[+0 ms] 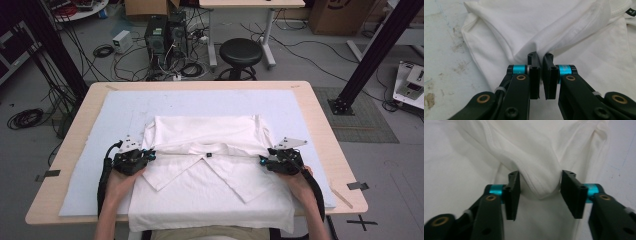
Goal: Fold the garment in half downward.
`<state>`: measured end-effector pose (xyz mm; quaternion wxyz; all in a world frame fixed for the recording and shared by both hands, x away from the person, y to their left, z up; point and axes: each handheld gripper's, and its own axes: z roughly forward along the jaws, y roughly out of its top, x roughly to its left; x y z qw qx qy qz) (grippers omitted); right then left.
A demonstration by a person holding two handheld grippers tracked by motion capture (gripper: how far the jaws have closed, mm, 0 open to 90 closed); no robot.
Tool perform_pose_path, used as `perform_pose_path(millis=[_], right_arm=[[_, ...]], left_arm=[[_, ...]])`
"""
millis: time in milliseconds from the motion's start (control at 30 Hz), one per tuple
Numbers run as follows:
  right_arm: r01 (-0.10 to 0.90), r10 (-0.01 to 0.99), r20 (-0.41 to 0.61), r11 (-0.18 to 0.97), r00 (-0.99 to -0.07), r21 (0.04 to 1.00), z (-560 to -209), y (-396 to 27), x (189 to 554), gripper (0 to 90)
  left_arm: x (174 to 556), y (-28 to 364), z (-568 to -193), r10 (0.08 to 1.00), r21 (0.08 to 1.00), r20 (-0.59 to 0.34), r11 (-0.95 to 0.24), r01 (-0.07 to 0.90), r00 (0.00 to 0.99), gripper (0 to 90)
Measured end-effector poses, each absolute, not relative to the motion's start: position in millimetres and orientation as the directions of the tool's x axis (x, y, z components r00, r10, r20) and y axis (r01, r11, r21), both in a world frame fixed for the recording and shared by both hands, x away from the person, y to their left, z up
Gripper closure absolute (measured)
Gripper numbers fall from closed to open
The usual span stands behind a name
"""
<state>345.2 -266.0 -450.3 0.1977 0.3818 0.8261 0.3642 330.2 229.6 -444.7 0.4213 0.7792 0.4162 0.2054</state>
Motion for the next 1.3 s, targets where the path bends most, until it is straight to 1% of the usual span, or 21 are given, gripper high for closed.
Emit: perform_pose_path(millis=[33, 67, 100, 200, 333, 433, 700, 767, 833, 933, 1300], right_arm=[[0.487, 0.775, -0.048, 0.443, -0.630, 0.753, -450.3, -266.0, 345.2, 59.4], [0.478, 0.779, -0.064, 0.445, -0.624, 0.757, -450.4, -266.0, 345.2, 62.0], [0.478, 0.781, -0.068, 0.446, -0.620, 0.756, -450.7, -265.6, 345.1, 66.9], [0.449, 0.786, -0.099, 0.446, -0.611, 0.774, -450.0, -263.9, 342.8, 71.5], [0.424, 0.786, -0.120, 0.447, -0.606, 0.787, -449.6, -261.2, 340.0, 80.2], [0.425, 0.785, -0.130, 0.457, -0.605, 0.781, -449.8, -258.7, 338.9, 85.3], [0.394, 0.770, -0.125, 0.450, -0.626, 0.801, -441.9, -265.1, 330.5, 86.7], [0.399, 0.768, -0.116, 0.448, -0.630, 0.800, -441.1, -266.7, 328.8, 86.7], [0.399, 0.757, -0.090, 0.437, -0.647, 0.806, -441.8, -273.2, 321.9, 86.7], [0.392, 0.743, -0.080, 0.438, -0.664, 0.809, -441.1, -277.3, 312.9, 86.7], [0.371, 0.705, -0.076, 0.459, -0.706, 0.807, -442.4, -280.4, 279.2, 86.7]], left_arm=[[330.2, 229.6, -444.7, 0.822, 0.827, -0.031, -0.299, 0.476, 0.569, 84.9], [330.3, 229.3, -445.1, 0.822, 0.828, -0.033, -0.296, 0.476, 0.568, 84.9], [330.3, 229.1, -445.2, 0.822, 0.829, -0.033, -0.295, 0.476, 0.568, 84.9], [330.2, 229.2, -445.2, 0.822, 0.829, -0.032, -0.296, 0.474, 0.569, 84.9], [329.7, 229.5, -444.9, 0.819, 0.831, -0.033, -0.296, 0.472, 0.572, 85.0], [328.9, 230.1, -444.6, 0.815, 0.830, -0.038, -0.296, 0.472, 0.578, 85.1], [318.6, 235.6, -435.7, 0.794, 0.842, -0.047, -0.295, 0.452, 0.606, 85.9], [314.0, 237.4, -434.8, 0.786, 0.843, -0.046, -0.301, 0.445, 0.617, 85.9], [308.5, 238.5, -435.8, 0.777, 0.845, -0.052, -0.301, 0.442, 0.628, 85.9], [300.7, 239.5, -438.0, 0.764, 0.841, -0.048, -0.317, 0.438, 0.644, 85.9], [271.1, 243.7, -436.5, 0.727, 0.848, -0.033, -0.343, 0.404, 0.686, 85.9]])
